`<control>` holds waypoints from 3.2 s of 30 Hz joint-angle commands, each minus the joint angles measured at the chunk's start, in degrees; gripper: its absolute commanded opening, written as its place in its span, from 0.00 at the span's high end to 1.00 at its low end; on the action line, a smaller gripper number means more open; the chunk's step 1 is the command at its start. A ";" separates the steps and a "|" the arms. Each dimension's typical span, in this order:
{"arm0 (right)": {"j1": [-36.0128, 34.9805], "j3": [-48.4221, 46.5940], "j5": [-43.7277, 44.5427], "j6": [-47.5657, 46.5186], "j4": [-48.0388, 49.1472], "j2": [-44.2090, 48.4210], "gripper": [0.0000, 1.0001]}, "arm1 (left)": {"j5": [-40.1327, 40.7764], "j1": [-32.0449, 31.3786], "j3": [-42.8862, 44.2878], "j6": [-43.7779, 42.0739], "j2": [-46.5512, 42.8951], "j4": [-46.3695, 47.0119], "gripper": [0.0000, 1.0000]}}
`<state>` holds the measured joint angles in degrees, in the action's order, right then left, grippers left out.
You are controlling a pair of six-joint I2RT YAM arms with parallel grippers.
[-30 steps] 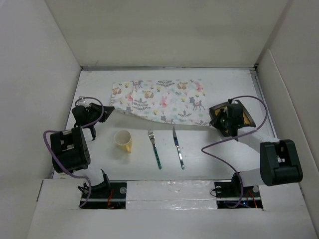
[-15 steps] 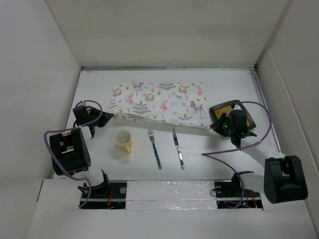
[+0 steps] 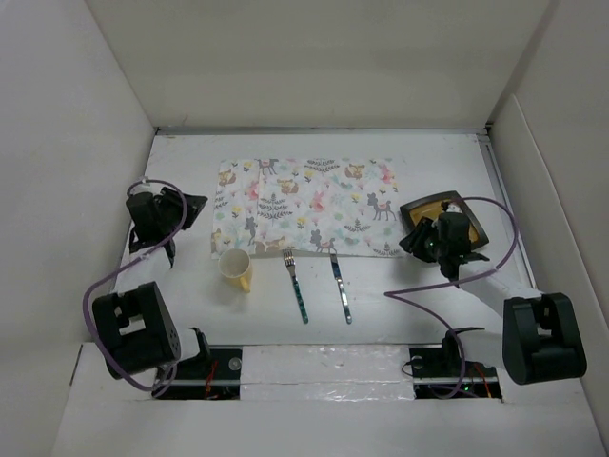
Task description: Set the dinner table for one person
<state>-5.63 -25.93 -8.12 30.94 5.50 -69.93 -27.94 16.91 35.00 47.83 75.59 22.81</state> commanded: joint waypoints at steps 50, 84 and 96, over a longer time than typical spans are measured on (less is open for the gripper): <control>29.18 -0.35 -1.29 23.64 5.93 -3.74 1.00 | -4.14 -10.23 6.83 -25.51 -42.55 -27.91 0.58; -15.98 -26.00 -8.68 49.83 71.67 -37.11 1.00 | 1.22 -10.23 5.86 -24.98 -39.12 -28.34 0.42; -15.99 -30.84 -11.03 51.86 70.18 -47.74 1.00 | -0.70 -9.61 5.78 -24.90 -38.59 -27.91 0.43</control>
<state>-21.71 -52.31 -18.48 78.94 61.91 -118.72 -27.22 6.87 40.16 23.00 36.95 -7.16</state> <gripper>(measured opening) 0.123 0.566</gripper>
